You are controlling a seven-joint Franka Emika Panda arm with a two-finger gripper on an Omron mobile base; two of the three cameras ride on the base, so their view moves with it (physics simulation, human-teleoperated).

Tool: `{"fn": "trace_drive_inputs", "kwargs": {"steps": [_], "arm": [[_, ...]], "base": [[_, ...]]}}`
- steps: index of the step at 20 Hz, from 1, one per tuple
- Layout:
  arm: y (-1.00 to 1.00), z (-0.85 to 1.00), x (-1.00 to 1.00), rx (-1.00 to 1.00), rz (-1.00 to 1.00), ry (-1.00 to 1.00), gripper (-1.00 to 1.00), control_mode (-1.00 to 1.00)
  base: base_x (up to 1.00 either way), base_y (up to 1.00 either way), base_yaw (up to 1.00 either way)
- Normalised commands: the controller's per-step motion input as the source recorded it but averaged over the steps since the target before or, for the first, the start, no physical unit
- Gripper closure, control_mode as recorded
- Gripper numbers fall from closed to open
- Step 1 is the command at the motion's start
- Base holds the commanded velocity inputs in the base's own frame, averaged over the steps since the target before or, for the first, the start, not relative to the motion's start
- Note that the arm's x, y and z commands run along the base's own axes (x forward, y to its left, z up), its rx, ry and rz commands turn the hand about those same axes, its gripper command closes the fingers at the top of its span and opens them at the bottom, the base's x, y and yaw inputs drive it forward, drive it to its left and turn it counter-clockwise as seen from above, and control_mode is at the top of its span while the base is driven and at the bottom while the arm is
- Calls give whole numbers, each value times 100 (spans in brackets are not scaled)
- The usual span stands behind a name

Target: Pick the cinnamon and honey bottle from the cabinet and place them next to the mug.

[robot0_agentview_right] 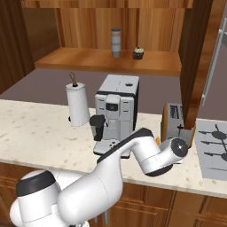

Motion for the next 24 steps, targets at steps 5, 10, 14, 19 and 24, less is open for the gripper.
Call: {"fn": "trace_drive_inputs", "kwargs": {"steps": [5,10,14,19,24], "arm": [[0,0,16,2,0,-4,100,-100],[0,0,10,0,0,0,100,-100],[0,0,9,0,0,0,100,-100],[0,-3,7,0,0,0,100,-100],[0,-14,0,0,0,0,100,-100]], "base": [[0,0,0],[0,0,0],[0,0,0],[0,0,0],[0,0,0]]}}
